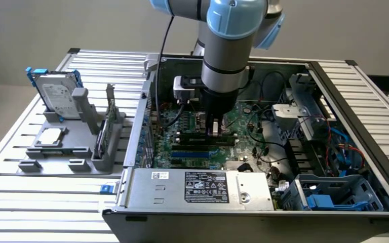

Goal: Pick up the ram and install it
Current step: 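Insert the ram into the slot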

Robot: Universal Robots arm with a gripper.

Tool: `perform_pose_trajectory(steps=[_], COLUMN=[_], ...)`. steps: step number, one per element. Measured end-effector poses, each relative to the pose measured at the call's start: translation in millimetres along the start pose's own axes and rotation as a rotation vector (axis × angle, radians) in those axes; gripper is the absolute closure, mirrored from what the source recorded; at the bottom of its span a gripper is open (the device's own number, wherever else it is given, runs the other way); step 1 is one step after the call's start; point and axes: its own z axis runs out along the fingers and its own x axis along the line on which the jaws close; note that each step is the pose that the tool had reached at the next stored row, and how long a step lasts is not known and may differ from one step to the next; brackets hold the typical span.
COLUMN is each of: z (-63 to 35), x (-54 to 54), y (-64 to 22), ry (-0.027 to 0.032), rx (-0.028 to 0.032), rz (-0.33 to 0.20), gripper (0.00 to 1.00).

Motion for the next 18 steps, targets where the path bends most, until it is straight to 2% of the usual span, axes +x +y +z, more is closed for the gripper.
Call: perform_pose_trajectory(steps=[7,9,11,12,18], z=[-29.0,-34.1,-34.6,-34.6,-34.6], x=[-1.1,-1.3,-1.4,-1.4,-1.4], y=[0.5,0.6,0.6,0.6,0.6], ry=[0.0001,0.0001,0.0002,0.0002,0.0004], rx=[-0.0009,-0.0019,-0.0019,-0.0019,-0.0019], rz=[0.0,0.0,0.0,0.0,0.0], gripper=[0.71,0.73,0.86,0.89,0.89])
